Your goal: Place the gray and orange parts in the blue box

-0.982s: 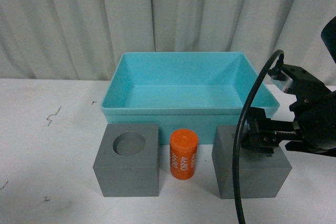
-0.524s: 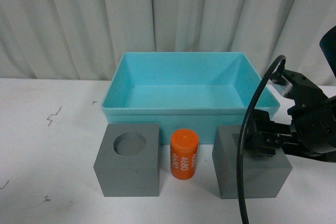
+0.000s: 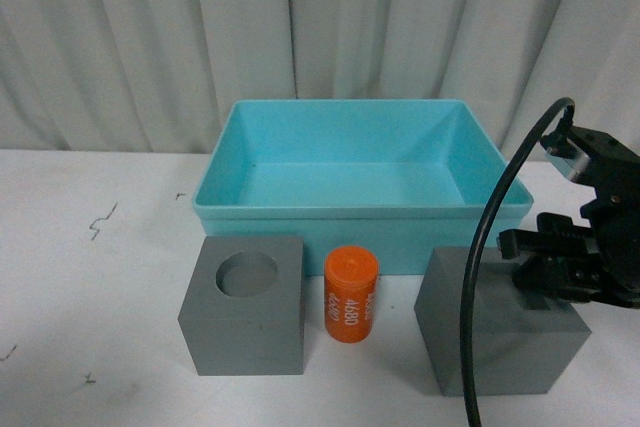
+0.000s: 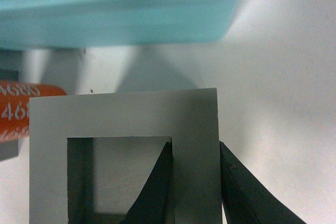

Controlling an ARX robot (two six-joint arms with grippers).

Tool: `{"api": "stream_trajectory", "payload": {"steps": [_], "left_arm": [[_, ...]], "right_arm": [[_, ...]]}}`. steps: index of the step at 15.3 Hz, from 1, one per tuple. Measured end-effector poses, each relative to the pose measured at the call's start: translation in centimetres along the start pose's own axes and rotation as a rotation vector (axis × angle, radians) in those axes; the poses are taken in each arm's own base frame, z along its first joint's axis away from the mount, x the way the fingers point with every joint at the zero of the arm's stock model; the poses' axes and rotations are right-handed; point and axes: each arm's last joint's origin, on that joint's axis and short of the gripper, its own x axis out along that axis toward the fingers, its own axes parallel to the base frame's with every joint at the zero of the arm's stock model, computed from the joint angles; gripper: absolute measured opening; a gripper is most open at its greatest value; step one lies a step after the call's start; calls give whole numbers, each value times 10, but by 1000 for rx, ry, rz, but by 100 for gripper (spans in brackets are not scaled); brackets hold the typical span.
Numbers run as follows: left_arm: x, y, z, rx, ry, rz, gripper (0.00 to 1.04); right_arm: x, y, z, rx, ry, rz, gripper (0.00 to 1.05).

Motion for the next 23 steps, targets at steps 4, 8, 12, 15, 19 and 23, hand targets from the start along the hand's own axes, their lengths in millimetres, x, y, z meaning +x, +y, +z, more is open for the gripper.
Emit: {"api": "stream_trajectory", "payload": {"steps": [4, 8, 12, 15, 19, 23], "left_arm": [[0, 0, 0, 0, 0, 0, 98], [0, 0, 0, 0, 0, 0, 98], [0, 0, 0, 0, 0, 0, 98], [0, 0, 0, 0, 0, 0, 98], [0, 0, 0, 0, 0, 0, 98], [0, 0, 0, 0, 0, 0, 98]], "right_arm": [[-49, 6, -3, -69, -63, 33, 19], [-103, 22, 31, -124, -203, 85, 19], [-99, 3, 104, -80, -292, 43, 18], [-83, -10, 128, -59, -291, 34, 18], [-63, -10, 145, -52, -305, 61, 18], [-44, 4, 145, -14, -284, 70, 18]]}}
